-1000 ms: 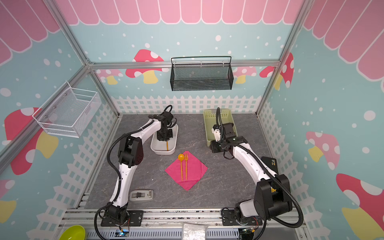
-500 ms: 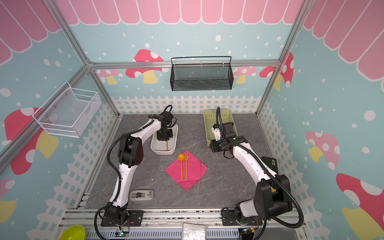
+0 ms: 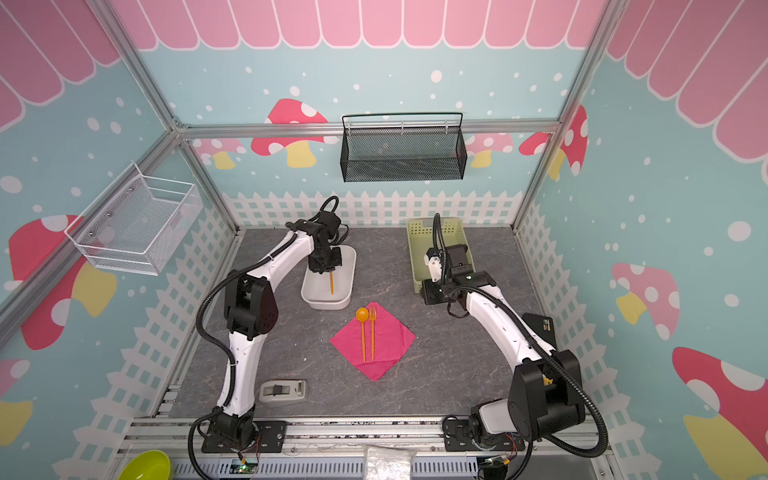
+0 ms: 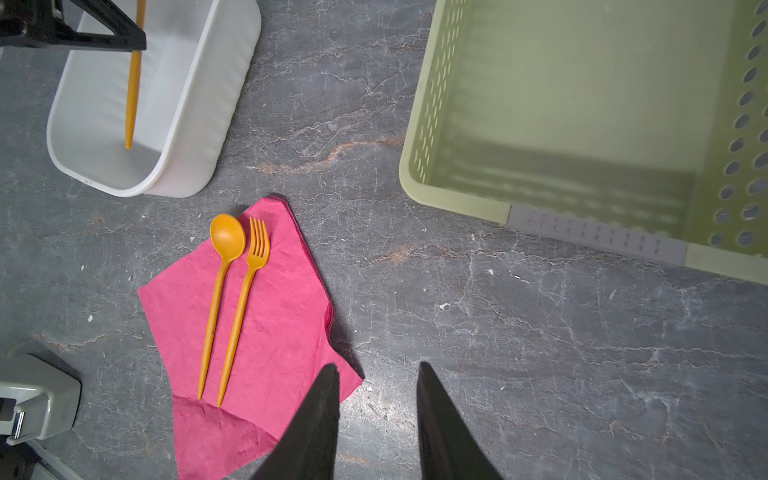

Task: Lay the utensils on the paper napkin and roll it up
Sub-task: 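Grasp the orange knife handle with the left gripper and lift it, then carry the knife over the napkin beside the fork with the left gripper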

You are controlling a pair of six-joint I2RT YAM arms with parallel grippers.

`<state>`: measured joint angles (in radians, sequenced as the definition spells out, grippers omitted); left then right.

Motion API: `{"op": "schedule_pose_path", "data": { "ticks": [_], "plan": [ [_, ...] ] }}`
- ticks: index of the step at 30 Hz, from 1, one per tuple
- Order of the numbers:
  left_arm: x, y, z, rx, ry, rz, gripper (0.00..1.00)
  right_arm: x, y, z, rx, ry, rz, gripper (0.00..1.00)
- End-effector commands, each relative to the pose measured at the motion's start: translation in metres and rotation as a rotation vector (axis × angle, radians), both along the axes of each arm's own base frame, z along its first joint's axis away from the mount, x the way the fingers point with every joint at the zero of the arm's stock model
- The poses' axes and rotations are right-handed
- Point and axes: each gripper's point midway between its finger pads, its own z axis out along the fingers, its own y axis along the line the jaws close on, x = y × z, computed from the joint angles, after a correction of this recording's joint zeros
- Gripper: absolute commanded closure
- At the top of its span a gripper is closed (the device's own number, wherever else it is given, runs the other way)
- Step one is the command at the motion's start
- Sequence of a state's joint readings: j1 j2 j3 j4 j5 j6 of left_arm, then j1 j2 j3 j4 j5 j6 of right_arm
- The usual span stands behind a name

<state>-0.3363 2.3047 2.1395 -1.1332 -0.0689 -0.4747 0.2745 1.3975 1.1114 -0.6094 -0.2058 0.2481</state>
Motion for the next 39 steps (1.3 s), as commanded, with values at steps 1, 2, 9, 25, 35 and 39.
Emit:
{"op": "schedule_pose_path", "data": {
  "ticks": [1, 2, 9, 25, 35, 39],
  "plan": [
    [-0.007, 0.005, 0.021, 0.014, -0.022, 0.007, 0.91, 0.001, -0.005, 0.018, -0.007, -0.041, -0.009, 0.66],
    [-0.009, 0.003, 0.023, 0.014, -0.024, 0.004, 0.91, 0.001, -0.006, 0.018, -0.012, -0.044, -0.009, 0.66],
    [-0.027, -0.013, 0.04, 0.006, -0.045, -0.019, 0.91, -0.003, -0.014, 0.019, -0.037, -0.059, -0.016, 0.66],
    [-0.108, -0.105, 0.037, -0.058, -0.075, -0.089, 0.91, -0.014, -0.018, 0.034, -0.017, -0.109, -0.012, 0.65],
    [-0.166, -0.163, -0.003, -0.088, -0.035, -0.135, 0.91, -0.02, -0.02, 0.05, -0.001, -0.163, -0.018, 0.65],
    [-0.18, -0.18, -0.019, -0.072, -0.017, -0.152, 0.9, -0.022, -0.02, 0.056, 0.008, -0.185, -0.016, 0.64]
  ]
}}
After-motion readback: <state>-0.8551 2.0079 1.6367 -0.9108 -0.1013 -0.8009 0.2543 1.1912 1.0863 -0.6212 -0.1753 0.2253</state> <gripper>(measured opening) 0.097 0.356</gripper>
